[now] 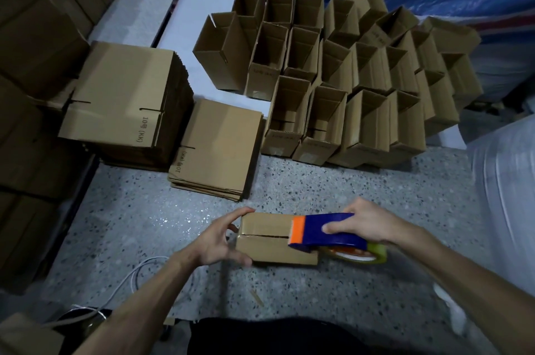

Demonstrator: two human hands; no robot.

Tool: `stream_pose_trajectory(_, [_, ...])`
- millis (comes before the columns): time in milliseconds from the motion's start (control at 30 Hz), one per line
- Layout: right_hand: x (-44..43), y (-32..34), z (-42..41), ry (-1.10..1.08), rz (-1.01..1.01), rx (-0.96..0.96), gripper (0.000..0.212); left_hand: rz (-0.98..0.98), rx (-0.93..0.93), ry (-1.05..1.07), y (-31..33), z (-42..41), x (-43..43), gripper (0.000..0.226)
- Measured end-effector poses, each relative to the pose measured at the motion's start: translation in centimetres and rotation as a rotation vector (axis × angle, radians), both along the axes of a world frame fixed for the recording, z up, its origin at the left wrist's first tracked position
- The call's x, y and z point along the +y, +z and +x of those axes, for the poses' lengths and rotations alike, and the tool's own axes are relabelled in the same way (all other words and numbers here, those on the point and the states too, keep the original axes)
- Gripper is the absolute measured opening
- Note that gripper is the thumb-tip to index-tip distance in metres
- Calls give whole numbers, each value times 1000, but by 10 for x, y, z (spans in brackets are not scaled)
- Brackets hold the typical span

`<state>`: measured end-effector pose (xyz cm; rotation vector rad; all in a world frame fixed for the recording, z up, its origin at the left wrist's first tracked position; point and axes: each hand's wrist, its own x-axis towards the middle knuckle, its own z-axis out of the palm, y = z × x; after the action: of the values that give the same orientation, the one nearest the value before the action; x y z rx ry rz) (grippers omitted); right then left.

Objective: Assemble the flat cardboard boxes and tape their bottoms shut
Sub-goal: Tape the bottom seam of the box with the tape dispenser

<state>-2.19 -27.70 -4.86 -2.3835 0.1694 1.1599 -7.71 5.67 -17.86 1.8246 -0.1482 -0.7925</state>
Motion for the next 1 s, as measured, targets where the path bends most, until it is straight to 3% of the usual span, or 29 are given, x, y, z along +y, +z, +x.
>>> stream_pose_trajectory(100, [-23,-2,-5,-58,-6,-12,45,87,-3,-51,5,2,-2,111])
stream_pose_trajectory(267, [-16,-3,-2,25,-61,-59,47,718,-505,-432,21,-1,-39,134])
stream_pose_trajectory(400, [-18,-5,-2,75,-61,-80,50,956,-586,-533,13,-19,-74,138])
stream_pose_trajectory(700, [-103,-8,-18,-18,127,-19,40,1000,-599,-493,23,-21,-78,120])
stream_pose_trajectory(833, [-138,-8,-27,-94,7,-11,43,1002,-589,-494,24,-21,-80,119])
stream_pose_trajectory(1000, [-87,-23,-26,102,-289,-73,53,974,-613,-468,22,-23,-79,120])
